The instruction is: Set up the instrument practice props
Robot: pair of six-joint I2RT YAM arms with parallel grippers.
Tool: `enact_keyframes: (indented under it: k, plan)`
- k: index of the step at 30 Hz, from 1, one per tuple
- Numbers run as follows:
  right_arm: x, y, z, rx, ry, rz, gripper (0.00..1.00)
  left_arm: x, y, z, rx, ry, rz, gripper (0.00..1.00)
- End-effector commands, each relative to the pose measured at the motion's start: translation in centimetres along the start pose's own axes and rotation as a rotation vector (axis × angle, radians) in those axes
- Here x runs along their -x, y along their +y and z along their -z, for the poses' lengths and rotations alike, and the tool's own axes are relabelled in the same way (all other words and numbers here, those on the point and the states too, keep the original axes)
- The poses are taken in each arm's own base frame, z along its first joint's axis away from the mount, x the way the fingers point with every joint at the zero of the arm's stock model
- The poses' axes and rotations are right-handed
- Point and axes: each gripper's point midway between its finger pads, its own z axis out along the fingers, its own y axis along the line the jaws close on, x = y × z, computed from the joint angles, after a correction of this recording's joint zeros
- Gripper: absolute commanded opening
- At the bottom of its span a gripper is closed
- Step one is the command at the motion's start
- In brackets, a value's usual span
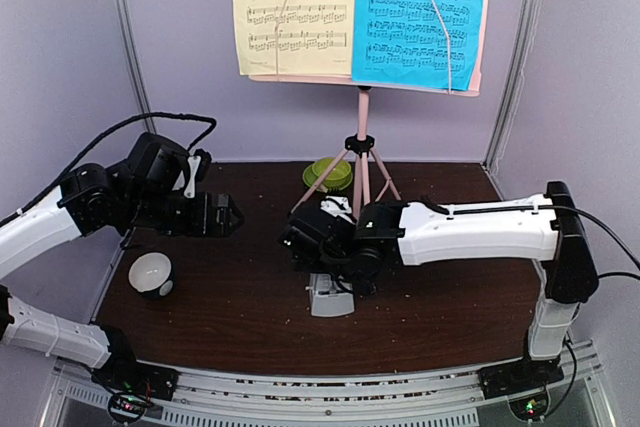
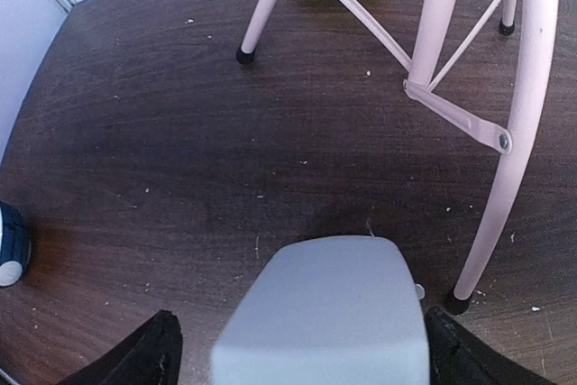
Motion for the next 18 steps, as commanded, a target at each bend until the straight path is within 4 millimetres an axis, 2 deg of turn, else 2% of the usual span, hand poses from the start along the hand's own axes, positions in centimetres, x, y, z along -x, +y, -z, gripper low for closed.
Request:
enact_keyframes:
  k: [1, 6, 10, 14, 18]
  plan:
    - [-1.0, 0.3, -1.3, -0.029, 0.016, -0.005, 0.87, 1.0, 0.5, 0.8, 0.018, -0.042, -0.036, 0.98]
    - [-0.6, -0.2, -2.3, -0.04, 0.012, -0.002, 0.74, -0.1, 1.5, 0.0, 0.043, -0.037, -0.004, 0.98]
    - [-0.3, -0.9, -2.7, 0.005, 0.028, -0.021, 0.67, 0.0, 1.8, 0.4, 0.035, -0.078, -0.021, 0.98]
    - [0.7, -0.3, -1.5, 0.118, 0.011, -0.01, 0.57, -0.4, 1.5, 0.3, -0.026, -0.13, -0.063, 0.98]
    - [1.5, 0.6, 0.1, 0.232, 0.009, 0.038, 0.44, -1.9, -0.2, 0.0, -0.168, -0.131, -0.133, 0.98]
